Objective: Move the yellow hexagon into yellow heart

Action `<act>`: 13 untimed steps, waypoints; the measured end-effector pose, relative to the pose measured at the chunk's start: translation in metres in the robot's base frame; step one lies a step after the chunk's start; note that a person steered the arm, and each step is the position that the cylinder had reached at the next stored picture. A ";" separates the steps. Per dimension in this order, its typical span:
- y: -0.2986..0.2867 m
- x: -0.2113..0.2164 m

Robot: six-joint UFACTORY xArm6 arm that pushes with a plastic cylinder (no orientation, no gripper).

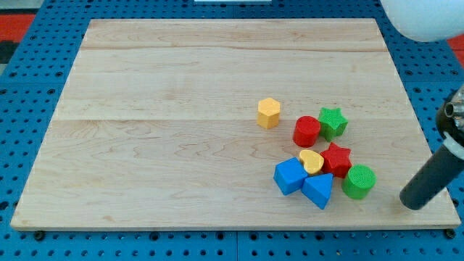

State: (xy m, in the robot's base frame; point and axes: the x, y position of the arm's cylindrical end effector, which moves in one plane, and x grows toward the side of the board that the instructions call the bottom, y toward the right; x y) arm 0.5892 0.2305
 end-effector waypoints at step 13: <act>-0.168 -0.146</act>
State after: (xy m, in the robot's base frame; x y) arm 0.4428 0.0628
